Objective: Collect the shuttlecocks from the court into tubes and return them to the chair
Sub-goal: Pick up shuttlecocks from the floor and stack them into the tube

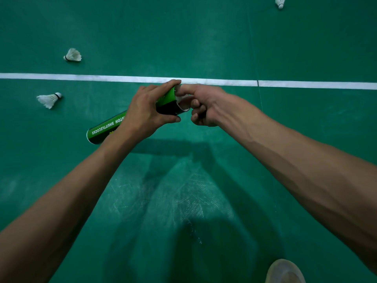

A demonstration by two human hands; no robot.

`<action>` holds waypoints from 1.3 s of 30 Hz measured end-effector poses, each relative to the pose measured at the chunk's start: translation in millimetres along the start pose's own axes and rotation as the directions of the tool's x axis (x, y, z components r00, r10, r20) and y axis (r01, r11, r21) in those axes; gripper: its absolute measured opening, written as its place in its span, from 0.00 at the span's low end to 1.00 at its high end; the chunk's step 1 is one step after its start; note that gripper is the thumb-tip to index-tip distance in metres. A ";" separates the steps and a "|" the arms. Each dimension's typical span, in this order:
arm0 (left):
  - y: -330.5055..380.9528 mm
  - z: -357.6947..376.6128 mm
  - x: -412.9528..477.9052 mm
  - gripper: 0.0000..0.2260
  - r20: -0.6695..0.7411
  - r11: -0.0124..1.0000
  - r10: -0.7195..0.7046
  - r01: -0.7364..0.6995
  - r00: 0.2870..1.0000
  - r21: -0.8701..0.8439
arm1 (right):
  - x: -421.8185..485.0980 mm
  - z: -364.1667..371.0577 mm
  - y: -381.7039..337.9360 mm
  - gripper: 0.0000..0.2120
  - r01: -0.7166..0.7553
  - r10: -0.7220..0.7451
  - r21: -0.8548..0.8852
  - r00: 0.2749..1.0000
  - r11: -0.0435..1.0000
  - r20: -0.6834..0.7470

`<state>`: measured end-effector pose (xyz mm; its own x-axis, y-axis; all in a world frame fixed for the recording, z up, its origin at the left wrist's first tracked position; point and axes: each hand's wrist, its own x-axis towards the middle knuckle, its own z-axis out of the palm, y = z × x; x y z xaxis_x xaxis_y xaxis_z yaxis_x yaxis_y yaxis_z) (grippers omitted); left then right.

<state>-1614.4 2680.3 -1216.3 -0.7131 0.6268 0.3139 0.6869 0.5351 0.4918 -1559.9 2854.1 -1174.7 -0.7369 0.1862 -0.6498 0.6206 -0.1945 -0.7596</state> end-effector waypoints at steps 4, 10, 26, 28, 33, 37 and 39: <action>4.3 -2.5 -2.5 0.41 0.000 1.000 0.017 -0.017 1.000 0.007 | -2.8 8.2 1.4 0.10 0.061 -0.047 -0.198 0.996 0.978 0.076; 9.5 3.8 -5.3 0.41 0.000 1.000 0.011 -0.011 1.000 -0.019 | -4.2 8.9 -9.5 0.09 0.137 -0.124 -0.475 0.991 0.869 0.059; -58.6 -14.0 -1.3 0.42 -0.107 0.962 -0.235 0.247 0.966 0.112 | 39.7 43.6 -11.6 0.12 0.318 -0.486 -0.655 0.870 0.685 -0.086; -74.7 -24.6 -5.4 0.42 -0.153 0.942 -0.277 0.300 0.948 0.151 | 46.4 72.4 -13.3 0.21 0.340 -0.503 -0.725 0.864 0.599 -0.010; -106.6 -29.1 -19.5 0.37 -0.362 0.880 -0.320 0.416 0.875 0.229 | 56.0 145.6 -20.7 0.30 0.380 -0.542 -0.828 0.833 0.411 0.114; -111.5 -32.1 -22.8 0.33 -0.511 0.866 -0.374 0.488 0.774 0.106 | 52.3 180.5 -29.8 0.28 0.345 -0.537 -0.878 0.835 0.332 0.125; -110.0 -31.2 -22.7 0.32 -0.545 0.861 -0.416 0.509 0.728 0.024 | 50.4 186.0 -35.0 0.25 0.318 -0.532 -0.894 0.840 0.316 0.111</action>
<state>-1678.1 2589.5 -1252.2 -0.8814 -0.0744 0.4665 0.2315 0.7928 0.5638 -1668.6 2691.2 -1175.6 -0.9785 0.1524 -0.1388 0.2007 0.8588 -0.4715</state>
